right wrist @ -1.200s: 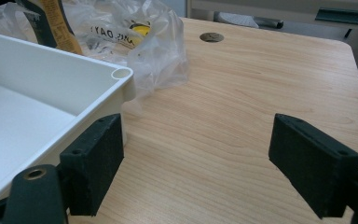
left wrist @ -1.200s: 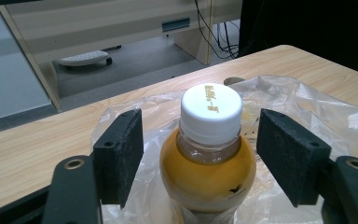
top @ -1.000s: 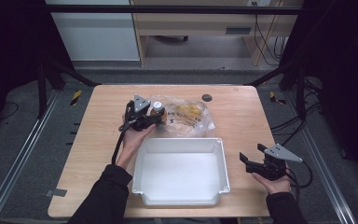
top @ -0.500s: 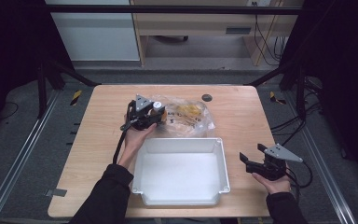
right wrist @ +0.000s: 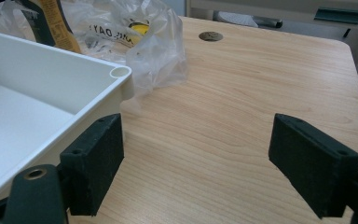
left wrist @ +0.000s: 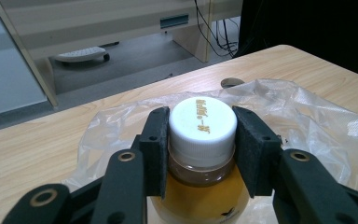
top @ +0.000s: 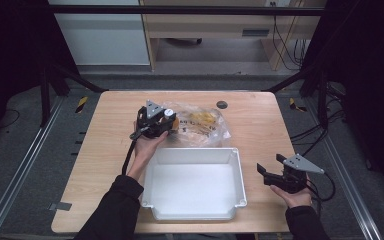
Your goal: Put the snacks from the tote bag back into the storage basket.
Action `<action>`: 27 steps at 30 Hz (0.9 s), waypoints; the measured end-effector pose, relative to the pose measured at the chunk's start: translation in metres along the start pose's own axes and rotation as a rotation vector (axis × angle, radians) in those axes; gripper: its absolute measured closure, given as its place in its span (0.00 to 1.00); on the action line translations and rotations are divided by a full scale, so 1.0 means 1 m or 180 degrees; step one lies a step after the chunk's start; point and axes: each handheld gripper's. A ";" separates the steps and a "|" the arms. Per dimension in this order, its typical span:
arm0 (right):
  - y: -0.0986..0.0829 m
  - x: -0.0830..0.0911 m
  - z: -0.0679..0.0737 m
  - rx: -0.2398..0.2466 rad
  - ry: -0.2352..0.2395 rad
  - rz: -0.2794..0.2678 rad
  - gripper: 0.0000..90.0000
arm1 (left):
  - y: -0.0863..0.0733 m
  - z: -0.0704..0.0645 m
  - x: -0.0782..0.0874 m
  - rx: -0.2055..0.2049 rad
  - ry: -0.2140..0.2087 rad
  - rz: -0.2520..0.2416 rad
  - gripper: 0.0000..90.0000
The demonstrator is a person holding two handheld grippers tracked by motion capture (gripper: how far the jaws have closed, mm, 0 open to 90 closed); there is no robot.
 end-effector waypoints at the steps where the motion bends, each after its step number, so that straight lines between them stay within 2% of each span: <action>1: 0.000 0.000 0.000 -0.0002 0.0000 0.0001 0.20 | 0.000 -0.001 0.000 -0.0005 0.0007 0.0002 0.65; 16: 0.000 0.000 0.000 0.0000 -0.0005 0.0000 0.20 | 0.001 0.002 0.004 0.0055 0.0034 0.0031 0.65; 20: 0.000 0.000 0.000 -0.0002 -0.0005 0.0003 0.20 | 0.003 0.002 0.007 0.0031 0.0065 -0.0012 0.65; 27: 0.000 0.000 0.000 0.0001 -0.0012 0.0003 0.20 | 0.007 0.005 0.014 0.0093 0.0064 -0.0115 0.65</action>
Point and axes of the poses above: each handheld gripper's, and its own axes: x roughly backward along the jaws, y roughly out of its top, z roughly to its left, and after that the axes turned 2 degrees about -z, right-handed
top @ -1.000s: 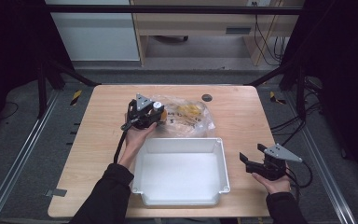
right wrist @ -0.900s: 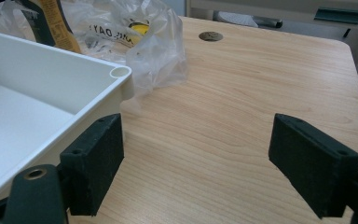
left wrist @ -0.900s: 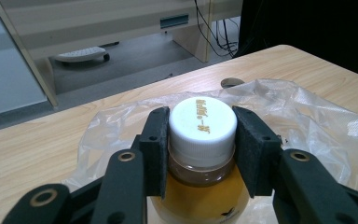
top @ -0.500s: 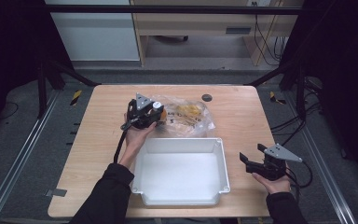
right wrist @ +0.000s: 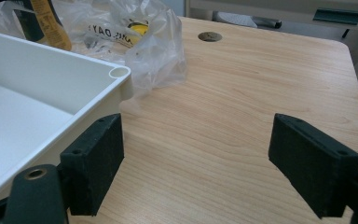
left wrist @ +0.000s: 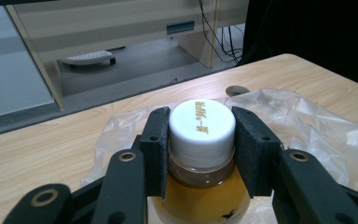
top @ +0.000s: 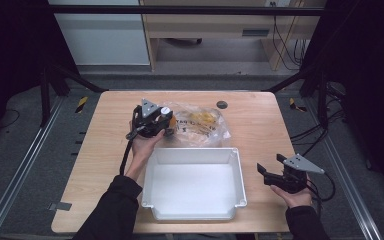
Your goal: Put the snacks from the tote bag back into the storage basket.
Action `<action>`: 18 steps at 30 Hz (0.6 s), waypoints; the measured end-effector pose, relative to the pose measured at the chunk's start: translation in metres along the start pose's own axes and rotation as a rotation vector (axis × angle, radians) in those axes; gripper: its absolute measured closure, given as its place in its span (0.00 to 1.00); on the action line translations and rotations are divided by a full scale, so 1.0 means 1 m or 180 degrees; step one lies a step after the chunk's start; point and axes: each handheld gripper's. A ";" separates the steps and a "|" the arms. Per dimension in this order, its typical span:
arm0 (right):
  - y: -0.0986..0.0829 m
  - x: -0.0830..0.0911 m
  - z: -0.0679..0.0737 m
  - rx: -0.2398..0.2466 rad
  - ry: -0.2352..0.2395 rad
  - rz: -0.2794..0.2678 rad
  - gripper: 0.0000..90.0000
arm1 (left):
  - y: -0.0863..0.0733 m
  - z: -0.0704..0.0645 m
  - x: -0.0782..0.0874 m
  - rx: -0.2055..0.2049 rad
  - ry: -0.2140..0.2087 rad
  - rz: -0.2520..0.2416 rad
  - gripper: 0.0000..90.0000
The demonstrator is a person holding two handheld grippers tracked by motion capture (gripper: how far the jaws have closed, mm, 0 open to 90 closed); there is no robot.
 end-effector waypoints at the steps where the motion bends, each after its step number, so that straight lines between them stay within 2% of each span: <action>1: 0.000 0.000 0.000 -0.0003 0.0001 -0.0001 0.20 | 0.001 0.001 0.001 0.0005 0.0005 -0.0017 0.65; 10: 0.000 0.000 0.000 0.0003 -0.0005 -0.0006 0.20 | 0.014 0.007 0.012 0.0045 0.0057 -0.0110 0.65; 18: 0.000 0.000 0.000 0.0001 -0.0007 -0.0006 0.20 | 0.025 0.009 0.023 0.0109 0.0040 -0.0218 0.65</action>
Point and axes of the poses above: each handheld gripper's, and its own axes: x roughly backward along the jaws, y roughly out of its top, z roughly to its left, and after that the axes turned 2 degrees about -z, right-handed
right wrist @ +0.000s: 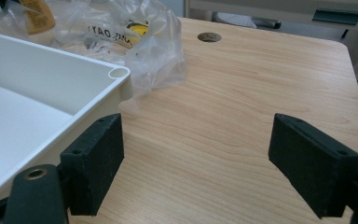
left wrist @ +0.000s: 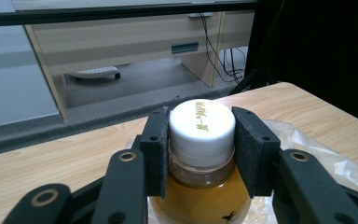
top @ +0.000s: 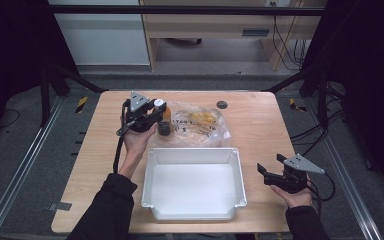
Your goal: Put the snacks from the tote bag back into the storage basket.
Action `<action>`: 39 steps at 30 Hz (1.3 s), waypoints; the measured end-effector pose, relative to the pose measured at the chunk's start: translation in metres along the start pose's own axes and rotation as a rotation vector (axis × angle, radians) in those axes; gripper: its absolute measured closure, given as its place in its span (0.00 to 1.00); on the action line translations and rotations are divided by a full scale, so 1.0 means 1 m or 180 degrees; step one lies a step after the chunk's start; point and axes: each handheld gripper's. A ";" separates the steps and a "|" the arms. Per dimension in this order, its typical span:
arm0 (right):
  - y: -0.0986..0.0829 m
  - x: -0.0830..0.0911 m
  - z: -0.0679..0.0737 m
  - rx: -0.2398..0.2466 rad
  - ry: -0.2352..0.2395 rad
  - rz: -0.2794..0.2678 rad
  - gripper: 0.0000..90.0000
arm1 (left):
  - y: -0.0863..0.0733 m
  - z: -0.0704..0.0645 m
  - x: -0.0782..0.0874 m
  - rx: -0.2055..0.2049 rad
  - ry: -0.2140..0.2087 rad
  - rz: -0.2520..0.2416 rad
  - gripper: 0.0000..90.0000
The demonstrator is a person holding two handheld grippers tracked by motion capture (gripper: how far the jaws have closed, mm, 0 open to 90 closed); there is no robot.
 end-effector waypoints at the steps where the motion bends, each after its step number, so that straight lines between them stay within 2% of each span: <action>1: 0.000 0.000 0.000 0.0000 0.0000 0.0000 0.20 | 0.002 0.000 0.001 -0.0003 0.0001 -0.0012 0.65; 6: 0.000 0.000 0.000 0.0000 -0.0004 -0.0002 0.20 | 0.011 -0.002 0.006 0.0010 -0.0008 -0.0074 0.65; 12: 0.000 0.000 0.000 -0.0005 0.0000 -0.0005 0.20 | 0.023 -0.005 0.014 -0.0036 -0.0005 -0.0157 0.65; 19: 0.000 0.000 0.000 0.0000 -0.0002 -0.0007 0.20 | 0.035 -0.005 0.023 0.0028 -0.0049 -0.0279 0.65; 23: 0.000 0.000 0.000 -0.0005 0.0000 -0.0009 0.20 | 0.042 -0.007 0.029 -0.0028 -0.0032 -0.0322 0.65; 28: 0.000 0.001 0.000 -0.0003 0.0000 -0.0010 0.20 | 0.044 -0.009 0.036 0.0019 -0.0095 -0.0349 0.65; 39: 0.000 0.001 0.000 -0.0005 0.0002 -0.0007 0.21 | 0.044 -0.021 0.053 -0.0017 -0.0175 -0.0370 0.65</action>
Point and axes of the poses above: each handheld gripper's, and its own axes: x roughly backward along the jaws, y roughly out of its top, z roughly to its left, and after that the axes turned 2 degrees about -z, right-handed
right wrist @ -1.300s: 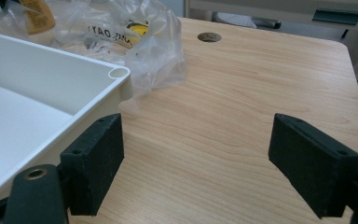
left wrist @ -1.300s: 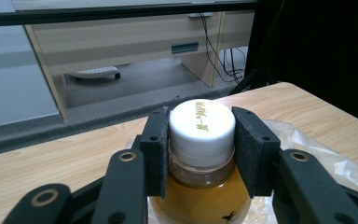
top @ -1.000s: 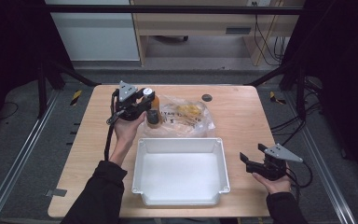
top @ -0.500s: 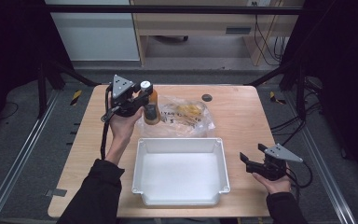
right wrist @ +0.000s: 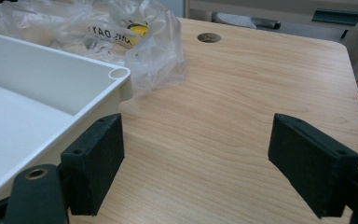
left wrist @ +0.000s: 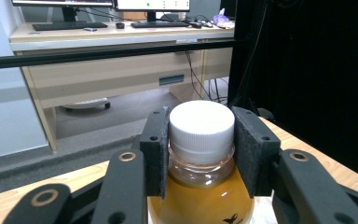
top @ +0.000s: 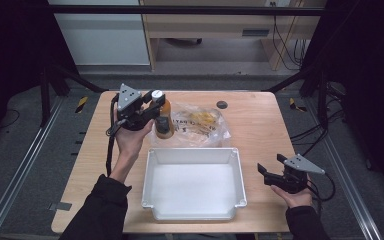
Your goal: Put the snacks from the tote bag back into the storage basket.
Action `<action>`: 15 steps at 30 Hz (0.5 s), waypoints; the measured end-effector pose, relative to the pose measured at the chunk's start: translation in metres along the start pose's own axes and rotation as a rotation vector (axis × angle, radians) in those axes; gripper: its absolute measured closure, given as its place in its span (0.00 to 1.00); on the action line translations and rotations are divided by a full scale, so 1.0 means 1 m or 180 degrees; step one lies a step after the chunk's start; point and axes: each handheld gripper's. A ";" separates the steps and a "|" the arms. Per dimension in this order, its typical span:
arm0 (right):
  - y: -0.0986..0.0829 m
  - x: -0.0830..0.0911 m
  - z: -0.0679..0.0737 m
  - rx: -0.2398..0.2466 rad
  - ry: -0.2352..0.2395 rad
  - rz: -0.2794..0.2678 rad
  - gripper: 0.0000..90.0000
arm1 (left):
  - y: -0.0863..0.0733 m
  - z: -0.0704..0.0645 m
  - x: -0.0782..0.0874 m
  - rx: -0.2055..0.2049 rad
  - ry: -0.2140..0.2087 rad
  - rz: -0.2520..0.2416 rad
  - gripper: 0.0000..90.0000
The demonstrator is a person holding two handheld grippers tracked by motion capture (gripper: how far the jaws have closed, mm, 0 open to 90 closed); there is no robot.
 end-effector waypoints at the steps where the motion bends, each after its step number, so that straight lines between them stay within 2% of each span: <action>1: 0.000 0.000 0.000 -0.0003 0.0004 -0.0001 0.21 | 0.000 -0.001 0.002 -0.0013 -0.0001 -0.0002 0.65; 5: 0.000 0.000 0.000 -0.0002 0.0007 0.0000 0.21 | -0.002 -0.006 0.008 -0.0047 -0.0019 -0.0008 0.65; 11: 0.000 0.000 0.000 -0.0001 0.0004 -0.0001 0.21 | -0.007 -0.011 0.017 0.0014 -0.0094 -0.0024 0.65; 15: 0.000 0.000 0.000 -0.0002 0.0005 -0.0001 0.21 | -0.012 -0.014 0.022 -0.0024 -0.0099 -0.0014 0.65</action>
Point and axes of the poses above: each handheld gripper's, and its own axes: x roughly backward along the jaws, y roughly out of its top, z roughly to its left, and after that the axes turned 2 degrees about -z, right-handed
